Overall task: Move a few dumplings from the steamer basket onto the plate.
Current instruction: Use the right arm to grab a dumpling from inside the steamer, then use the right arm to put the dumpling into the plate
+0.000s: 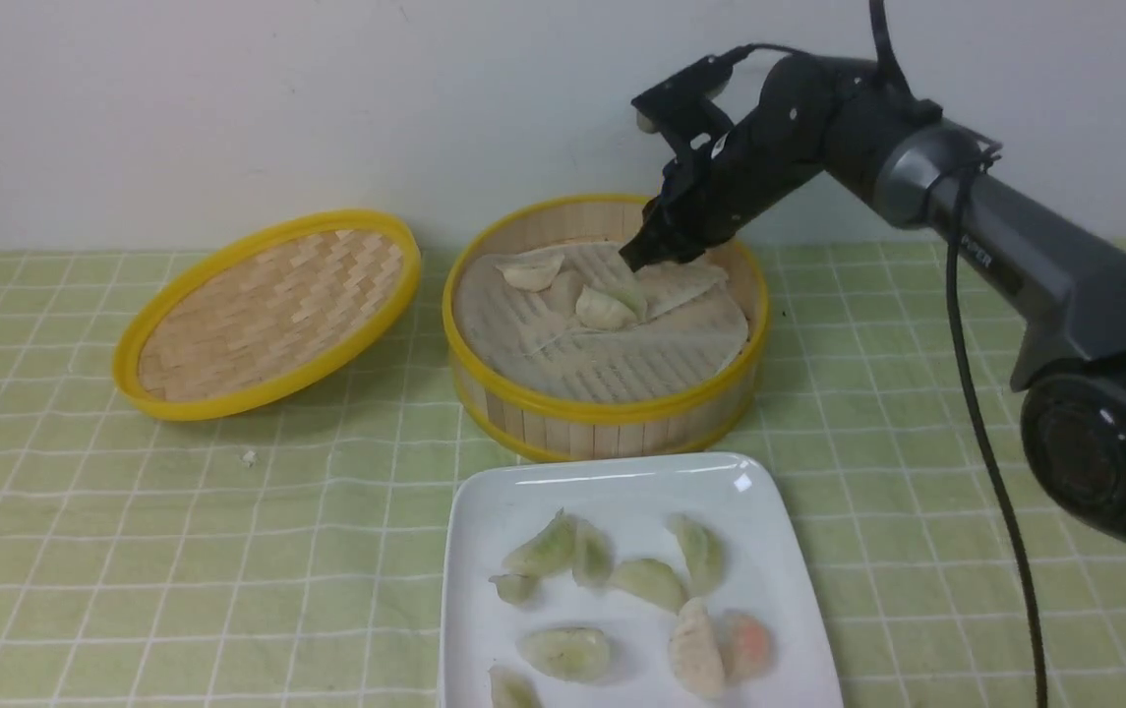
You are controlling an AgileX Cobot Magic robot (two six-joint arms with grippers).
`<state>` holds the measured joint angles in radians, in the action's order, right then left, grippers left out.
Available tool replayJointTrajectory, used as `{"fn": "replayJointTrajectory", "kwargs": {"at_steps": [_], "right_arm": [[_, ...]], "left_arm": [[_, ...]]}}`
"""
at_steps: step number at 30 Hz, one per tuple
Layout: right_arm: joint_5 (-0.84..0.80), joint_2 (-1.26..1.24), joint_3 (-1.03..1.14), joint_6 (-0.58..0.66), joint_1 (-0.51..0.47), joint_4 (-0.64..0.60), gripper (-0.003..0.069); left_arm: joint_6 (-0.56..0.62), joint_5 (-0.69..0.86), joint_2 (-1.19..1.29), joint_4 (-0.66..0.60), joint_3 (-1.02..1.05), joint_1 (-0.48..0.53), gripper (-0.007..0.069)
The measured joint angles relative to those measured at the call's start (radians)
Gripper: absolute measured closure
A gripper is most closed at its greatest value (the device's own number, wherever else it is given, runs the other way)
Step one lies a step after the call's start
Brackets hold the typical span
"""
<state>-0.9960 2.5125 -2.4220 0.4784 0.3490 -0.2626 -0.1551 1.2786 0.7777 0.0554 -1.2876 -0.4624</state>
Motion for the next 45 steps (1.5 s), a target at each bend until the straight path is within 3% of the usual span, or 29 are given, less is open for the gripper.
{"fn": "replayJointTrajectory", "kwargs": {"at_steps": [10, 16, 27, 32, 39, 40, 45], "right_arm": [[-0.227, -0.121, -0.002, -0.089, -0.034, 0.061, 0.0636], [-0.256, -0.269, 0.068, -0.142, -0.065, 0.028, 0.0638], [-0.253, -0.657, 0.793, -0.091, -0.011, -0.16, 0.0639], [-0.093, -0.677, 1.051, -0.045, 0.057, -0.238, 0.0655], [0.041, -0.627, 1.09, -0.031, 0.114, -0.242, 0.0535], [0.042, -0.626, 1.068, -0.032, 0.114, -0.231, 0.0487], [0.032, -0.648, 0.941, -0.053, 0.114, -0.13, 0.0393]], "left_arm": [[-0.001, 0.0, 0.0, -0.002, 0.0, 0.0, 0.0631], [0.001, 0.0, 0.0, -0.003, 0.0, 0.0, 0.0631], [0.016, 0.0, 0.0, -0.123, 0.0, 0.0, 0.0631], [0.035, 0.0, 0.0, -0.146, 0.0, 0.0, 0.0631], [0.037, 0.0, 0.0, -0.155, 0.0, 0.0, 0.0631], [0.037, 0.0, 0.0, -0.155, 0.0, 0.0, 0.0631], [0.037, 0.0, 0.0, -0.169, 0.0, 0.0, 0.0631]]}}
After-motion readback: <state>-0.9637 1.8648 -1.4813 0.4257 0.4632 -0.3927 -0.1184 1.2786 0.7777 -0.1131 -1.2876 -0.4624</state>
